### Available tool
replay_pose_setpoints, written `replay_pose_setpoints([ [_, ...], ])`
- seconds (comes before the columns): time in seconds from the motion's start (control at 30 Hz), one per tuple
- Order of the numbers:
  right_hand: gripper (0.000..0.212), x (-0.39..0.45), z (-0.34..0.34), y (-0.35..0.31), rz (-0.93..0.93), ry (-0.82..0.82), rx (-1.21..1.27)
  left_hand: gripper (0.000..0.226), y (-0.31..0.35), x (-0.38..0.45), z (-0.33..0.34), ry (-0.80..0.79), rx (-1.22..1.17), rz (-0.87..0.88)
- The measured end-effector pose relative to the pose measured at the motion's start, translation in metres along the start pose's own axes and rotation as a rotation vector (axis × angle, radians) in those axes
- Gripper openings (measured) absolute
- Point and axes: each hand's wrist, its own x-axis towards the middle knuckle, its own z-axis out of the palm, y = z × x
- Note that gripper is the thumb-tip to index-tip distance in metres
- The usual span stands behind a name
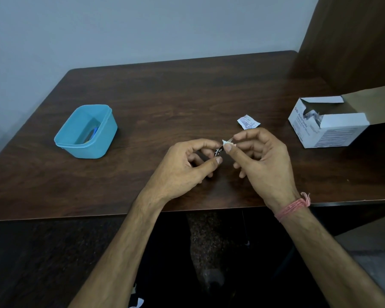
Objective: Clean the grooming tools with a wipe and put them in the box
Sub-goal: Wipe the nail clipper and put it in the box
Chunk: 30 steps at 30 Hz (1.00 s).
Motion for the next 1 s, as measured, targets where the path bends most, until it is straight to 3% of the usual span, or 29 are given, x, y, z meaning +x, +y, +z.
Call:
replay_pose_setpoints([
  [0.27, 0.014, -0.0038, 0.0033, -0.0018, -0.003, -0.031, -0.077, 0.016, 0.0003, -0.001, -0.0007, -0.009, 0.009, 0.031],
  [0.5, 0.014, -0.0046, 0.0032, -0.0049, 0.027, 0.019, -0.059, 0.033, -0.0007, -0.0006, 0.0014, -0.002, 0.062, 0.062],
  [1.0, 0.015, -0.0022, 0.0044, -0.0036, 0.042, 0.006, -0.113, 0.03, -0.0063, 0.0037, 0.0018, 0.009, 0.02, 0.042],
])
